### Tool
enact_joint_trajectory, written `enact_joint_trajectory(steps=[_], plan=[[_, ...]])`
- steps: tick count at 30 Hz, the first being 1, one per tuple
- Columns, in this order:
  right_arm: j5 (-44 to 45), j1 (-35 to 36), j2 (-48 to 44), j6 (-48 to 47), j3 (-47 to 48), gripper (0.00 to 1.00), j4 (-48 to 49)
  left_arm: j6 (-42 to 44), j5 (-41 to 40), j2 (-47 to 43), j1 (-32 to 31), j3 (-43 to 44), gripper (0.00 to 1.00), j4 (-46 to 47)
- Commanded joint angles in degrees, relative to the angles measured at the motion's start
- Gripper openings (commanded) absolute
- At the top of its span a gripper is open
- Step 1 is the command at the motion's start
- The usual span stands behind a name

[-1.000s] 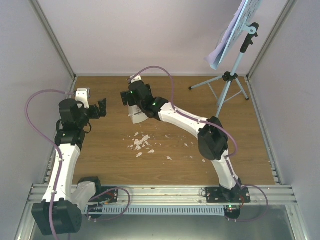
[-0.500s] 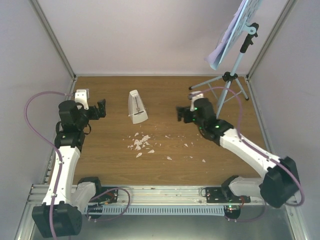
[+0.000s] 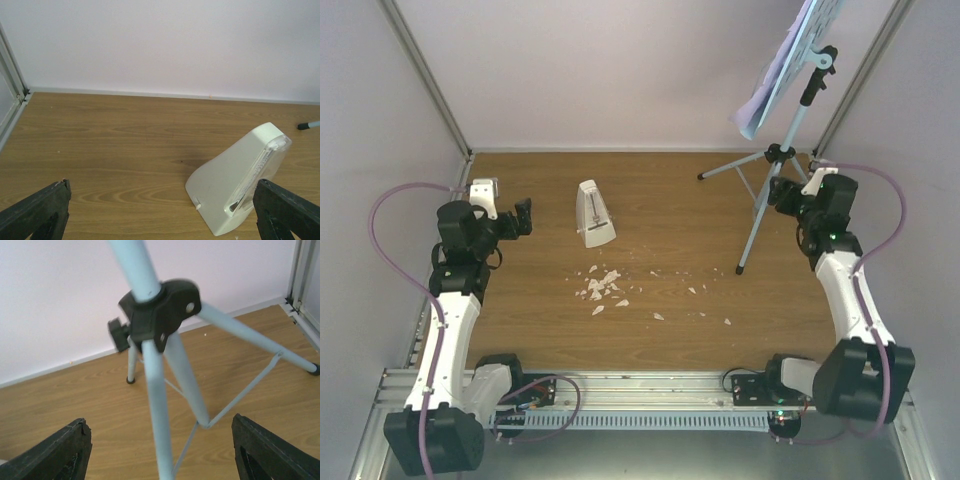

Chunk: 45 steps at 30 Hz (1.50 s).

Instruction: Pack up the instrument practice props

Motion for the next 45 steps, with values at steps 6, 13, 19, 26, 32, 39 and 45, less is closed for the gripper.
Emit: enact_joint_trajectory(steps=[6,13,19,26,32,39,45], plan=[[-8.3,-3.7,9.0,-2.2,14.5,0.73,7.0,0.1,0.0,-0.5,-1.4,-1.0,0.99,3.0],[-13.5,-3.6,10.4,-11.1,14.1,0.72,15.8,0.5,-0.9,0.6,-1.8,-0.8,0.99,2.8],[-11.5,-3.7,13.0,-14.2,13.7,0.70,26.6,0.6,-2.6,2.5,-1.9,-0.1,0.99,2.4],[-16.2,-3.7,19.4,-16.4,20.4,0.46,29.1,0.8,-3.1,3.4,-1.8,0.1,0.99,2.1],[-18.9,-3.6,19.8,-18.0,19.1,0.20,32.5,0.9,-3.2,2.8,-1.9,-0.4,0.99,2.5],[-19.9,-3.6,17.1,-19.7,15.4,0.01,35.9,1.3,-3.2,2.5,-1.9,-0.9,0.99,3.0],[-23.8,-3.5,11.6,-14.9,12.7,0.01,38.6,1.9,-3.6,2.8,-1.9,-1.1,0.99,3.5]])
